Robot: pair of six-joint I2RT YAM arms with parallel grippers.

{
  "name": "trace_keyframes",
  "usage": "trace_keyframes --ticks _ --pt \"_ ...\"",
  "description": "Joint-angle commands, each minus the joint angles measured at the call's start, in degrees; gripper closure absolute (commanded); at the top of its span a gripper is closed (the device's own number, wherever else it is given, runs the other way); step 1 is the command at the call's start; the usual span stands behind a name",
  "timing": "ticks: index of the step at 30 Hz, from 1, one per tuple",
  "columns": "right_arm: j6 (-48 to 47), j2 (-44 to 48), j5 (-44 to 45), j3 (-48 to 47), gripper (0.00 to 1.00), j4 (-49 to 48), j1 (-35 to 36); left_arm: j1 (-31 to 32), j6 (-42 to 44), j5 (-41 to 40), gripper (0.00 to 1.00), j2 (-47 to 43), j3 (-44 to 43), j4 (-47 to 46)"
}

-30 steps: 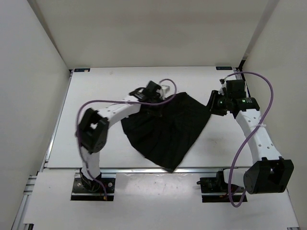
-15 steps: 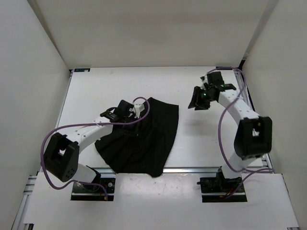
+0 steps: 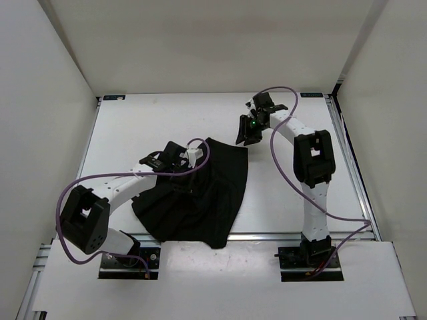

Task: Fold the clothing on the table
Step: Flatten the skirt out

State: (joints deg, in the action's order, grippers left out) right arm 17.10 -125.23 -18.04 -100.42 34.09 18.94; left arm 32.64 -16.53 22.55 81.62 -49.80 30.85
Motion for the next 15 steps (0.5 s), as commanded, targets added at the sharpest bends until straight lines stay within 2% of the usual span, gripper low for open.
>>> trace_keyframes --ticks 1,6,11,12,14,15 --pt "-1.9 -3.0 2.6 -5.1 0.52 4.0 0.9 -0.4 1.0 2.4 1.0 -2.8 0.8 0.2" --pt "-3.0 -4.1 2.2 -3.3 0.52 4.8 2.2 -1.1 0.3 3.2 1.0 -3.1 1.3 -0.7" --pt "-3.0 -1.3 -5.1 1.1 0.6 6.9 3.8 -2.1 -0.4 2.9 1.0 -2.8 2.2 -2.6" --pt "-3.0 -0.2 -6.0 4.2 0.63 5.9 4.0 -2.5 -0.4 2.6 1.0 -2.5 2.6 -2.9" --pt "-3.2 4.4 -7.5 9.3 0.89 5.3 5.1 -3.9 -0.3 2.0 1.0 -0.8 2.5 -4.4" --pt "-3.5 5.6 -7.9 12.3 0.99 5.8 5.0 -4.7 0.3 1.4 1.0 1.1 1.7 -4.7"
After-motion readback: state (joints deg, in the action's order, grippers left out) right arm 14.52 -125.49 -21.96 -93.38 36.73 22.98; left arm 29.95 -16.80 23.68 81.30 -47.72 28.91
